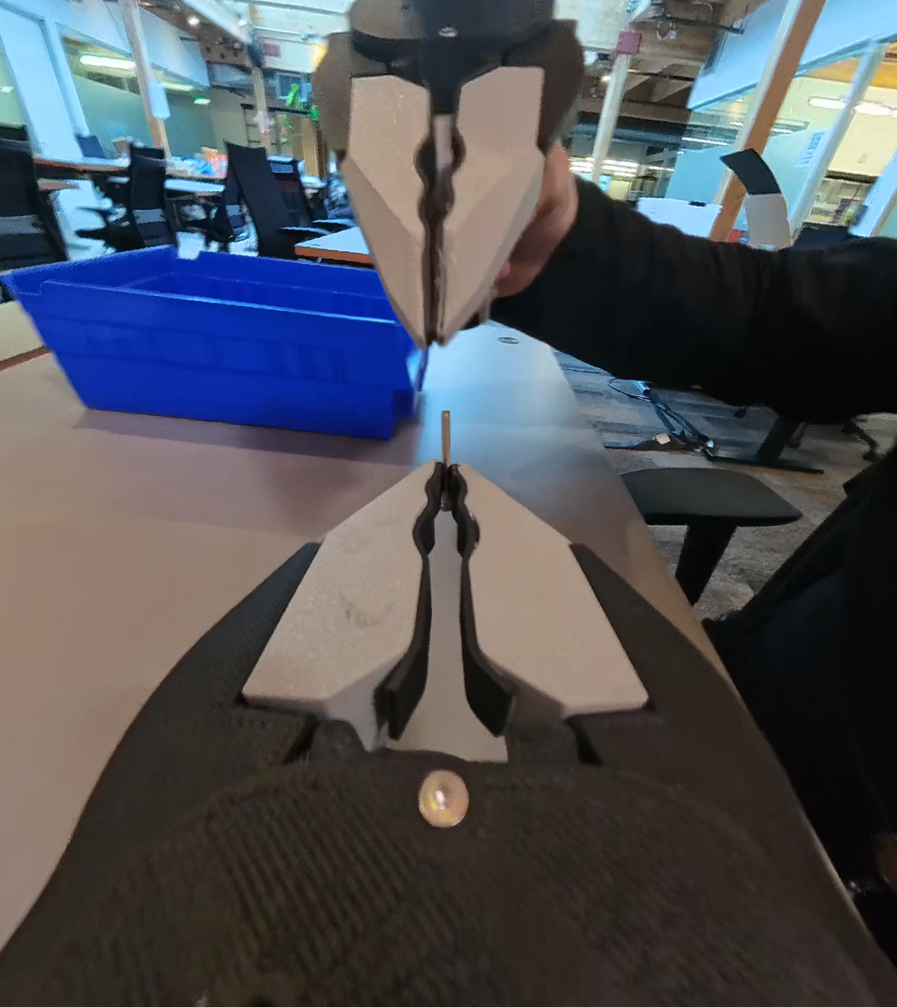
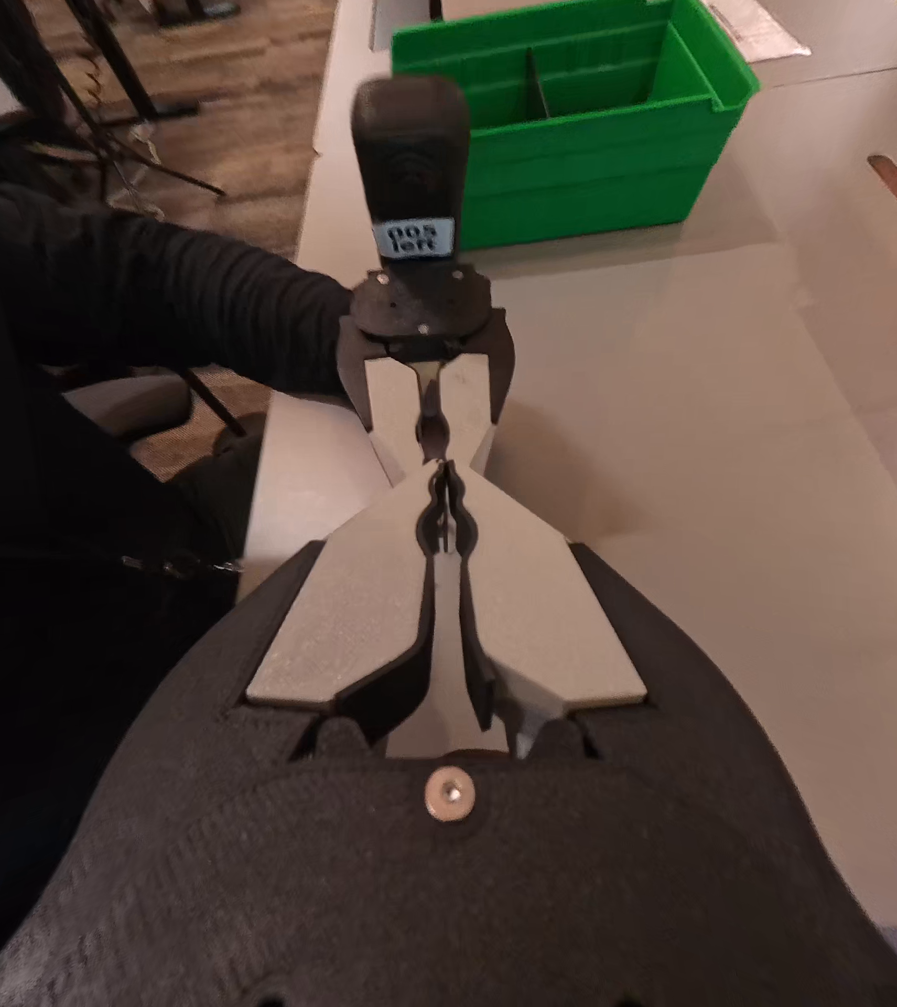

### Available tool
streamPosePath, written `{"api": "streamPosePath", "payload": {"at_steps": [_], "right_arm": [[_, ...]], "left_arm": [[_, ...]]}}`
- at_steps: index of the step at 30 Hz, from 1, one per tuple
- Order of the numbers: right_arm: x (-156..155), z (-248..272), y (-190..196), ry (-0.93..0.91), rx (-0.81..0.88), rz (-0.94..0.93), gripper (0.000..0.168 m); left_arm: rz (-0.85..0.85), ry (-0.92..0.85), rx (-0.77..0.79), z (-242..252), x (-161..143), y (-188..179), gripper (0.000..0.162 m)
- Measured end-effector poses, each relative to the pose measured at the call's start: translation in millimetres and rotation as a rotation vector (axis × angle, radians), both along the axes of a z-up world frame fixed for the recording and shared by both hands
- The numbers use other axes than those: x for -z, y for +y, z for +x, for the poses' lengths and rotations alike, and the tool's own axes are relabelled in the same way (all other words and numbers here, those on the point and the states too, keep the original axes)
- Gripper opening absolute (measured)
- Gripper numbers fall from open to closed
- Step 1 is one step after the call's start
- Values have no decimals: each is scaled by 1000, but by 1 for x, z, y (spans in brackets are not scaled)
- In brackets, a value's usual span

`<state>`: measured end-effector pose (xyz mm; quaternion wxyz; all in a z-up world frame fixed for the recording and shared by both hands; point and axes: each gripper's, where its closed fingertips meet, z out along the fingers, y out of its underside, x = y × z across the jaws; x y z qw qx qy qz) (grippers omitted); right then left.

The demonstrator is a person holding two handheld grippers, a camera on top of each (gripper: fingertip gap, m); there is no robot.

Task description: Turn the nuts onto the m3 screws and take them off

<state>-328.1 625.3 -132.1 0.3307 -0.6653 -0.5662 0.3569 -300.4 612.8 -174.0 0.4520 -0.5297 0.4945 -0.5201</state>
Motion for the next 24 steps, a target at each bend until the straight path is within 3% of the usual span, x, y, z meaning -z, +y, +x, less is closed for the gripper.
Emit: {"api": "streamPosePath", "payload": {"at_steps": [4, 8, 11, 13, 16, 20, 24], "right_arm": [[24, 12, 24, -87, 192, 132, 0], [49, 17, -10, -80, 202, 202, 0], [61, -4, -49, 19, 133, 103, 2], [72, -25, -71, -4, 75, 115, 3], [92, -43, -64, -122, 85, 255, 2], [104, -65, -56, -104, 78, 173, 4], [113, -74, -40, -106, 124, 170, 9]], "left_arm": [[-70, -33, -213, -10, -3, 40, 0], [-91, -49, -370, -26, -3, 70, 0], [-73, -65, -439, -36, -6, 83, 0], [-64, -112, -430, -39, -12, 86, 0], [-45, -158, -443, -47, -18, 90, 0], [18, -203, -468, -56, -25, 91, 0], [-3, -290, -381, -63, -41, 83, 0]]}}
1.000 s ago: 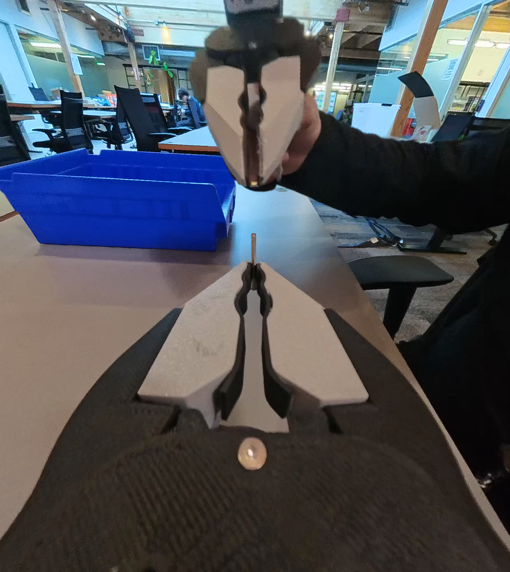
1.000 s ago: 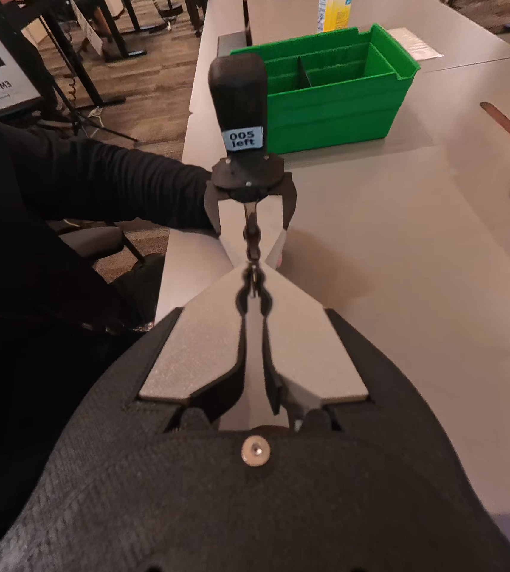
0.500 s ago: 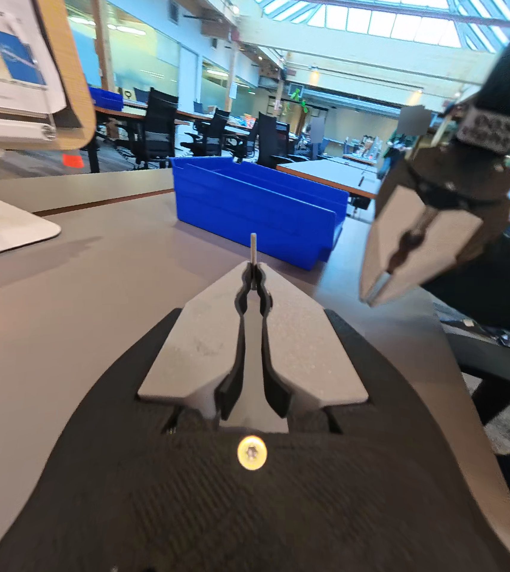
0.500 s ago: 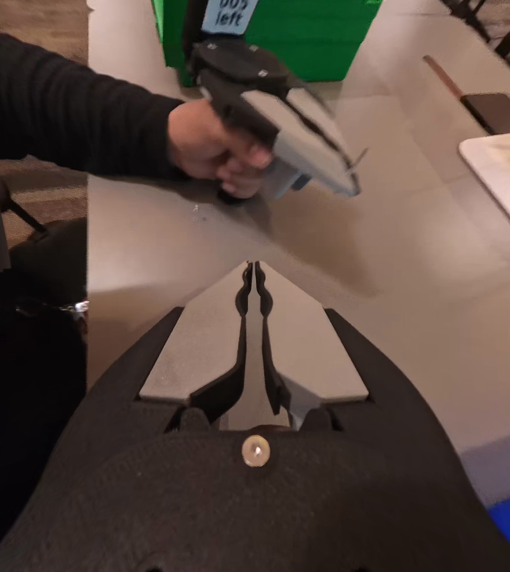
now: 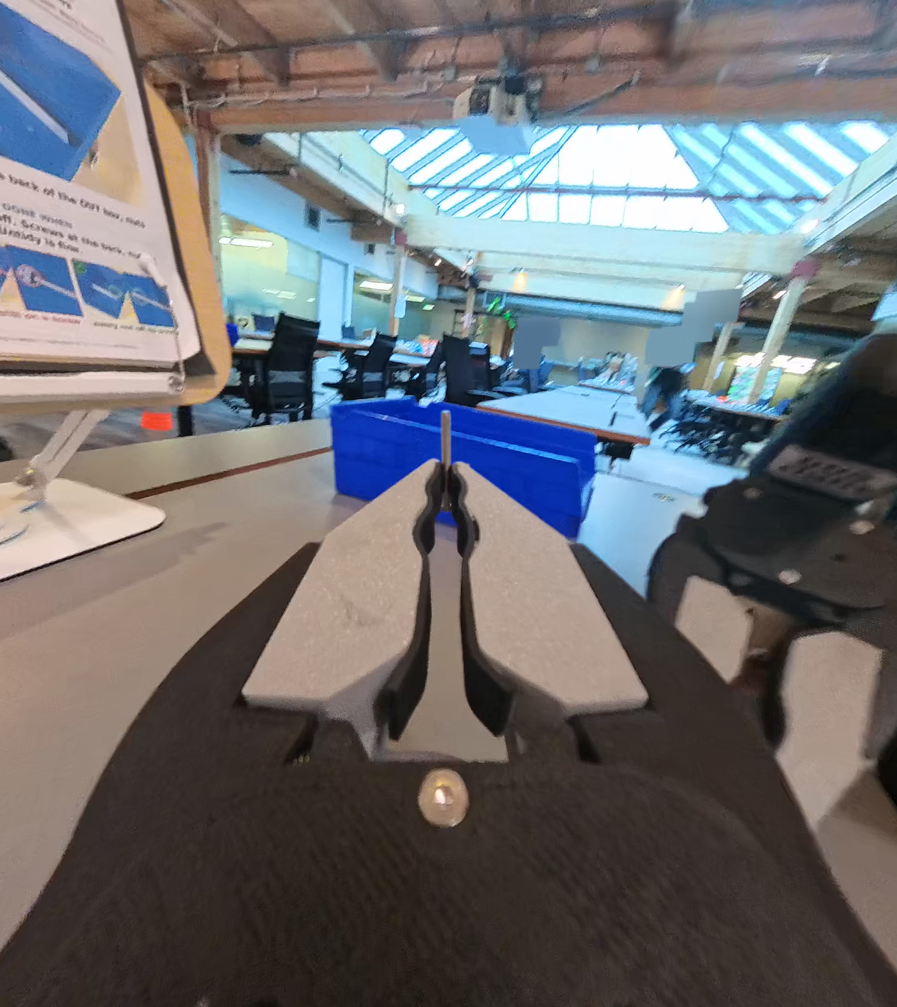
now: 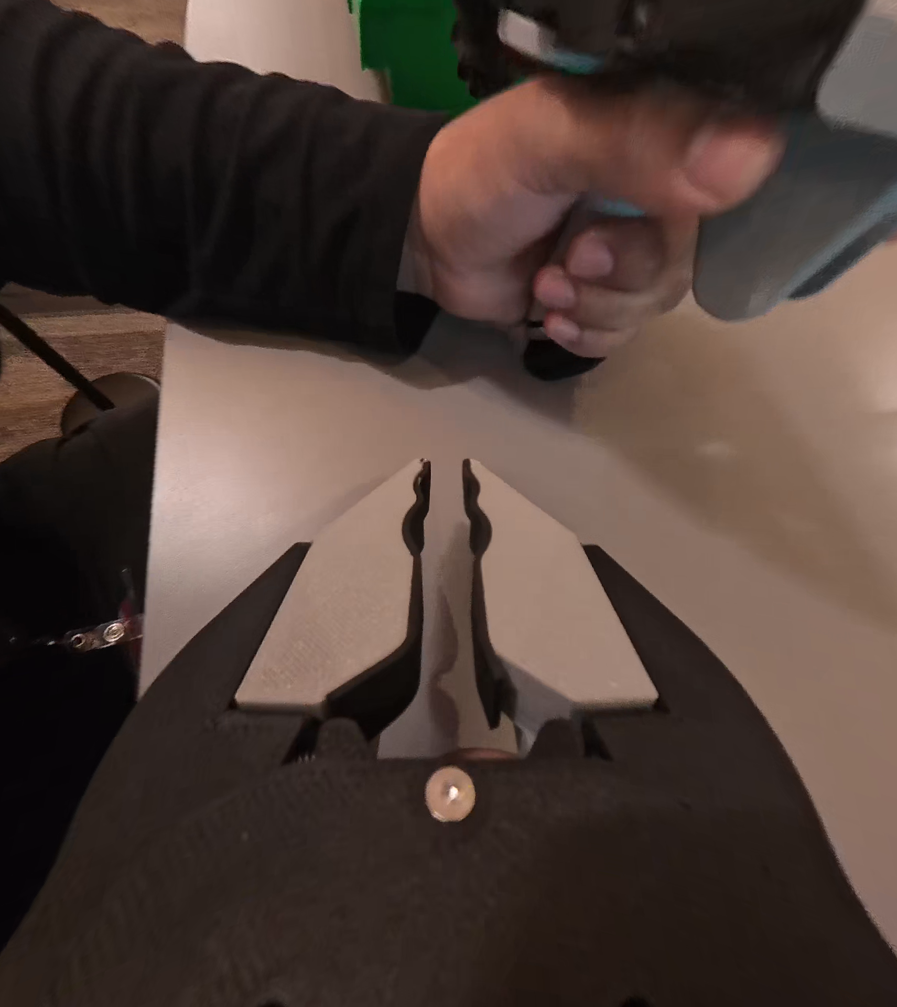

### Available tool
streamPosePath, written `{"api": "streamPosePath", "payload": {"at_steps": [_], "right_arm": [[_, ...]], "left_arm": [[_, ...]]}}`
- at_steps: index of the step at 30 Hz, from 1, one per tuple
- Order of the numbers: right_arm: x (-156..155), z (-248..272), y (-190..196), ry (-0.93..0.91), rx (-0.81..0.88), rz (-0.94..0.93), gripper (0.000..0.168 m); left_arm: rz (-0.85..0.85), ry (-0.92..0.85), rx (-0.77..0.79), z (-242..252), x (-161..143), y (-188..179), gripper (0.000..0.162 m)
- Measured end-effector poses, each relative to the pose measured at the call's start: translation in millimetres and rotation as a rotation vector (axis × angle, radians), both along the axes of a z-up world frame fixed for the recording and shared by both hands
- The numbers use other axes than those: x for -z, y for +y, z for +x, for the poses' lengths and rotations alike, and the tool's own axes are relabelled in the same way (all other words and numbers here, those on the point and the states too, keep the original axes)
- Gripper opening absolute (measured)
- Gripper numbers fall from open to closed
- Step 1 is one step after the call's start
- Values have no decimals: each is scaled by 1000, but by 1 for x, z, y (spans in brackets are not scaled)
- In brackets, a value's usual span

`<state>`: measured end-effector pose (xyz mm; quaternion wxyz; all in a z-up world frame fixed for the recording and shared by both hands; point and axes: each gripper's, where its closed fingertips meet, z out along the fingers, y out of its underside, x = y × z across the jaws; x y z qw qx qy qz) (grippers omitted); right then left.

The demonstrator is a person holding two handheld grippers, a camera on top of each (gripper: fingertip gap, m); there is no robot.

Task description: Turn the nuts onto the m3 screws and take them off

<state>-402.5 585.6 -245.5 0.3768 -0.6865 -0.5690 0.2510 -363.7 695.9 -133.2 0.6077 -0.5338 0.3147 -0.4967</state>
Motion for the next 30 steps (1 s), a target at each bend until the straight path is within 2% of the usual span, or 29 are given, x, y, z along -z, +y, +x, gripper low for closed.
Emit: {"api": "streamPosePath", "payload": {"at_steps": [2, 5, 15, 21, 25, 30], "right_arm": [[4, -3, 4, -2, 7, -5, 9], [8, -11, 6, -7, -8, -21, 10], [19, -72, 24, -42, -124, -44, 13], [21, -86, 34, -56, -215, -106, 13], [25, -88, 42, -77, -259, -68, 13], [25, -92, 35, -74, -408, -46, 11]], "left_arm": [[8, -42, 28, -9, -12, -3, 0], [35, 6, -15, -28, -20, -1, 0], [-5, 35, -164, -101, -21, 24, 0], [9, 84, -139, -91, -16, 18, 0], [3, 86, -111, -87, -16, 14, 0], [0, 79, -112, -89, -17, 14, 0]]}}
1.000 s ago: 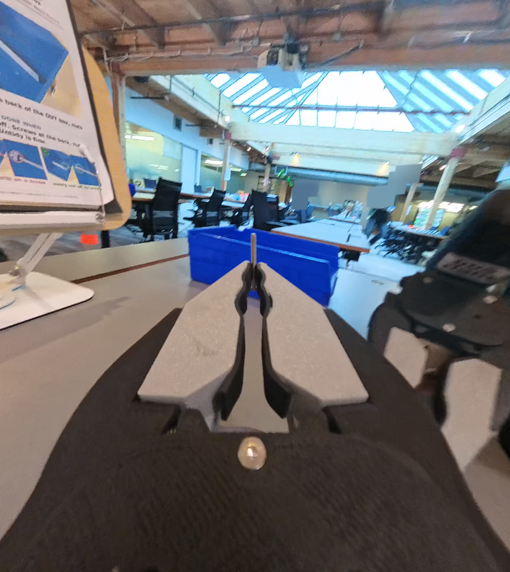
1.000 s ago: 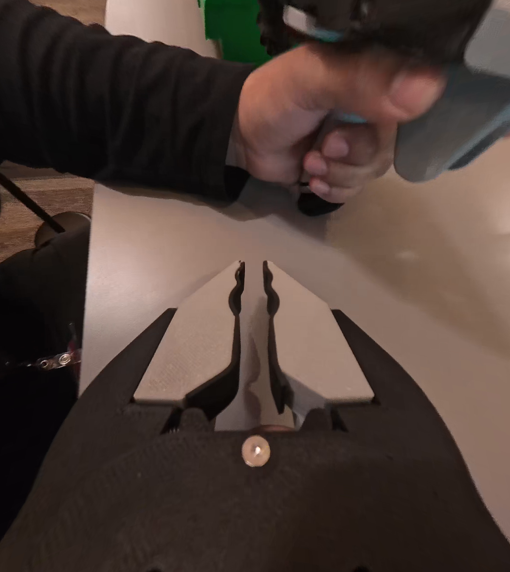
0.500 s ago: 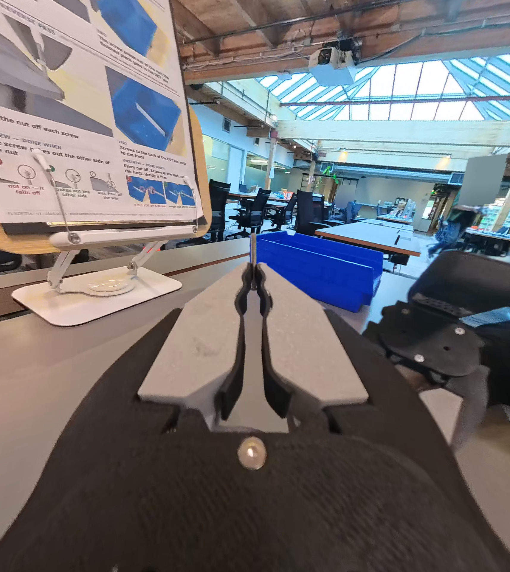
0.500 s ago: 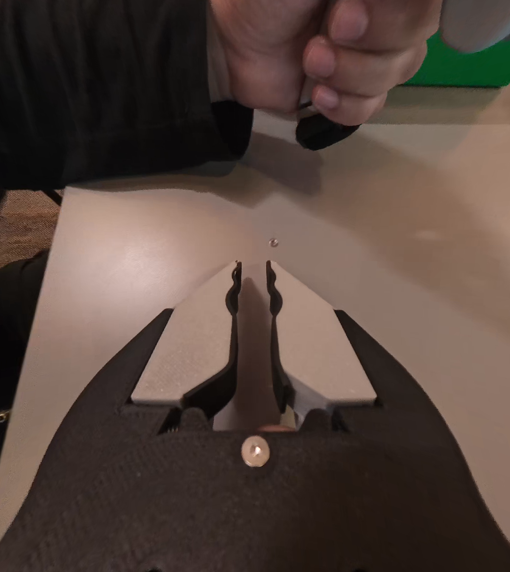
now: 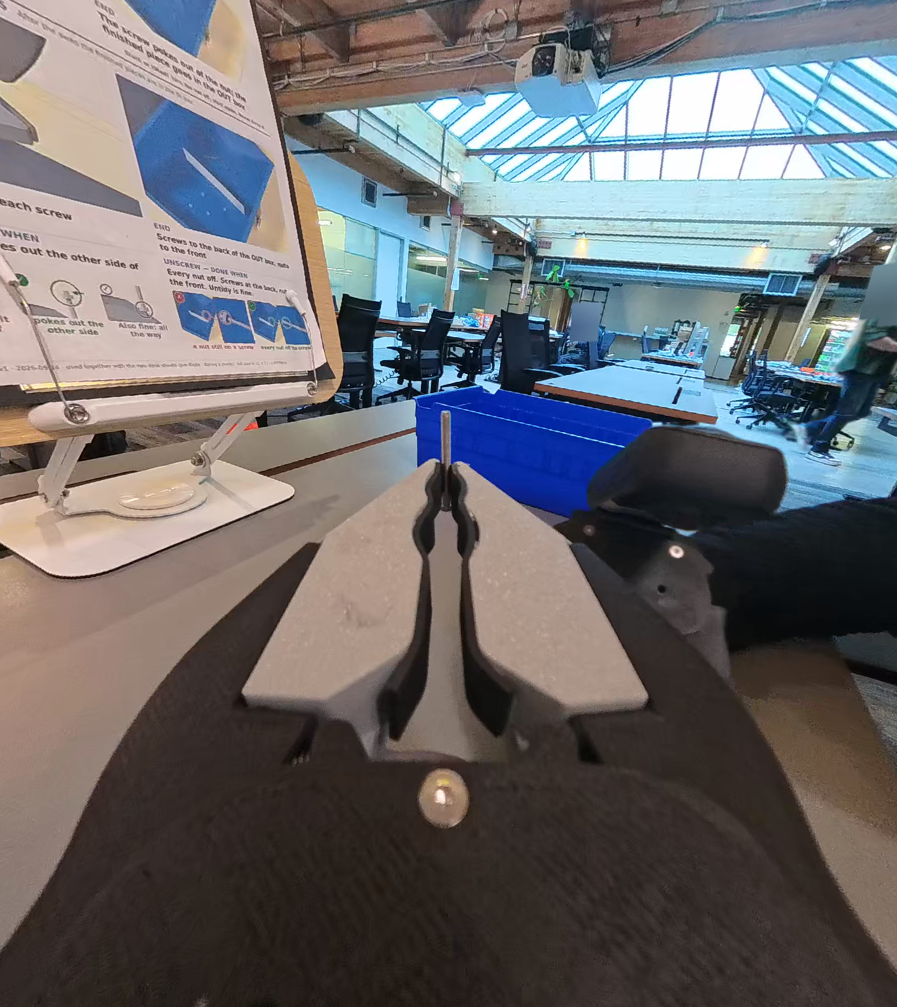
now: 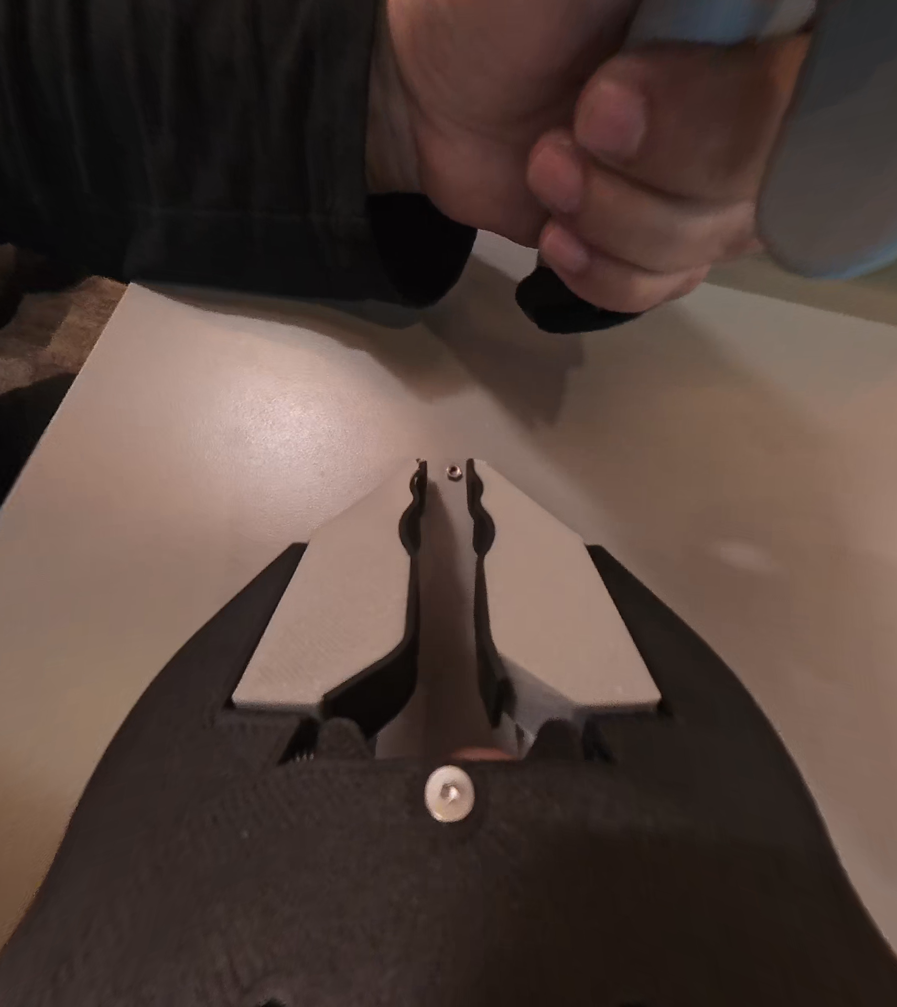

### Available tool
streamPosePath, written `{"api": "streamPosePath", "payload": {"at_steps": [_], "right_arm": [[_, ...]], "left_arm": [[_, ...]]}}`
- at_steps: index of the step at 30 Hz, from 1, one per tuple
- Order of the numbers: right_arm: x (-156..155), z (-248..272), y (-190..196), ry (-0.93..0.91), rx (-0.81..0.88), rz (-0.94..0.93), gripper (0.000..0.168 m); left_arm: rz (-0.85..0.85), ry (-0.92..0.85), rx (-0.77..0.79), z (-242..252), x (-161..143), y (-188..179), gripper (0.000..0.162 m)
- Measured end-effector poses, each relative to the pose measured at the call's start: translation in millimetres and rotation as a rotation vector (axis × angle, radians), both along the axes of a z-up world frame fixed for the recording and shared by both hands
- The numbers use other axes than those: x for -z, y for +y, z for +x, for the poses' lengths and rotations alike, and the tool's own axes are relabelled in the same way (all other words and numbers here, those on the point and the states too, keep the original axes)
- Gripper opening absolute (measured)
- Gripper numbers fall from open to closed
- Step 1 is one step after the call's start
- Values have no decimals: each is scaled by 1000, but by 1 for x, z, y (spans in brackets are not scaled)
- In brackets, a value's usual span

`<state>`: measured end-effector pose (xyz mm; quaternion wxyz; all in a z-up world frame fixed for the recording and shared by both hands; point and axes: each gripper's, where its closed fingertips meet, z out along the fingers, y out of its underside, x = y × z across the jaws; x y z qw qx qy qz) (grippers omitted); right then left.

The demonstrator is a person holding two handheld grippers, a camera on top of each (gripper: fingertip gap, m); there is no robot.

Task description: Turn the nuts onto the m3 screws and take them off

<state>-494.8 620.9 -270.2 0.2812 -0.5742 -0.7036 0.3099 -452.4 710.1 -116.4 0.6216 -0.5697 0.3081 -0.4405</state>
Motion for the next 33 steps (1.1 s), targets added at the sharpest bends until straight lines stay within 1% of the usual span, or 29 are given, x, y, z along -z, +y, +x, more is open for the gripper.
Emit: {"api": "streamPosePath", "payload": {"at_steps": [9, 15, 18, 26, 33], "right_arm": [[1, -2, 0, -8, -132, -18, 10], [5, -3, 1, -29, -146, 6, 7], [5, -4, 1, -29, -151, 10, 3], [5, -3, 0, -25, -152, 30, 2], [1, 1, 3, -2, -117, 6, 0]], "left_arm": [[-5, -8, -3, -2, -1, 1, 0], [-9, -3, 2, -1, 0, 0, 0], [-12, -3, 5, 0, 0, 0, 0], [-15, -1, 11, 1, 1, -1, 0], [-16, 4, 16, 3, 2, -2, 0]]}}
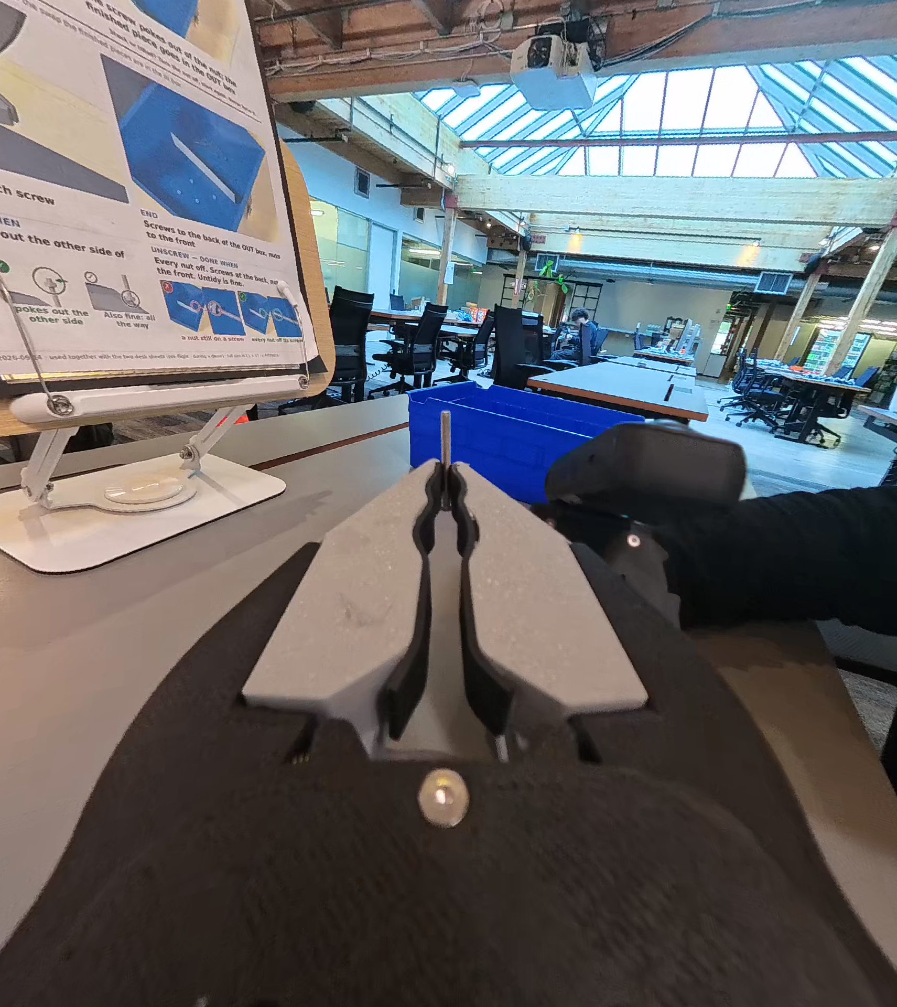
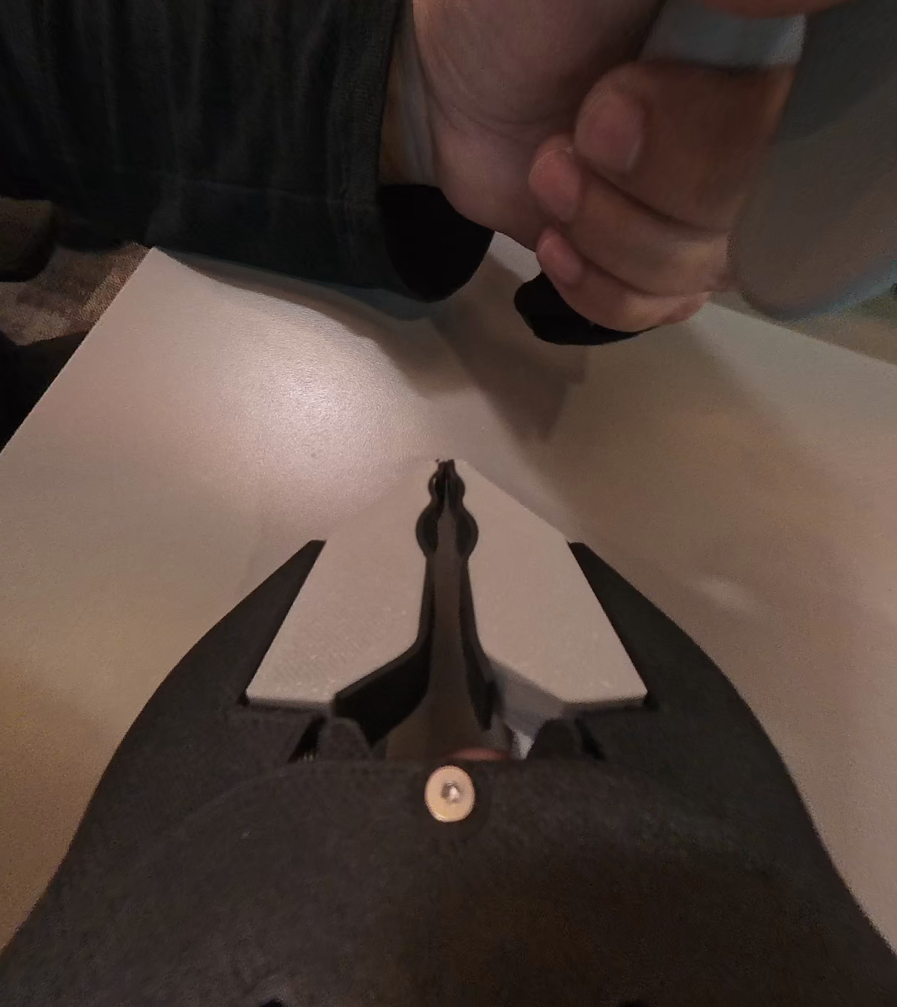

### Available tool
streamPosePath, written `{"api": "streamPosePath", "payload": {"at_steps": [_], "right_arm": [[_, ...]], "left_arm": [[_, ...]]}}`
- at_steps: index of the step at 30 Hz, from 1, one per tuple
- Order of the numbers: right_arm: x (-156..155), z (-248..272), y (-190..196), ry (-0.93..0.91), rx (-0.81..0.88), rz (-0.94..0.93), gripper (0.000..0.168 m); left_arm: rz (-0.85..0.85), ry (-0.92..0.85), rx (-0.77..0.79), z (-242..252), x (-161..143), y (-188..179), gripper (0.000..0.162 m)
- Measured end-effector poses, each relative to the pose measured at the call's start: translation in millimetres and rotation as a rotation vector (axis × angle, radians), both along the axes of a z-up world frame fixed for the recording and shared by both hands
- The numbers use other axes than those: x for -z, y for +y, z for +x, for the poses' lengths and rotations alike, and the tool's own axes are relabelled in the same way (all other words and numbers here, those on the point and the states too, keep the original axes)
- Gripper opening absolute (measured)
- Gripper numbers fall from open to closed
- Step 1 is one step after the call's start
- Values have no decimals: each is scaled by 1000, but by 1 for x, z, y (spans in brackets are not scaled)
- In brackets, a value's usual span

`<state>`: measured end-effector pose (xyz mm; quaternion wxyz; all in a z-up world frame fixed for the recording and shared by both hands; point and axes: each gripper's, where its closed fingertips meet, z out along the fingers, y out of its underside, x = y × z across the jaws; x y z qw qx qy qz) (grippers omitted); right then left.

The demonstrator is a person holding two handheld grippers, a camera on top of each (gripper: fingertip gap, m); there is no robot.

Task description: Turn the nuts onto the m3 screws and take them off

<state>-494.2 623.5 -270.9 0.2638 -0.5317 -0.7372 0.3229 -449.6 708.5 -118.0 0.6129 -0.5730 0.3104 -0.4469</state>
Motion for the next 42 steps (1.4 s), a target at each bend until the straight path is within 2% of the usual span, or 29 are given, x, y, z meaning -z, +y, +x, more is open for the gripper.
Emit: {"api": "streamPosePath", "payload": {"at_steps": [9, 13, 20, 30, 42], "right_arm": [[-9, 21, 15, 29, 99, -26, 2], [-22, 34, 1, 52, 83, -67, 7], [-7, 49, -27, -21, 51, -2, 10], [3, 43, -28, -58, 40, 68, 9], [5, 43, -27, -83, 49, 51, 4]], "left_arm": [[-4, 20, 10, 5, 4, -1, 0], [-5, 13, 7, 4, 3, -1, 0], [-5, 30, 20, 8, 6, -3, 0], [-6, 29, 21, 8, 6, -3, 0], [-5, 32, 28, 10, 6, -4, 0]]}}
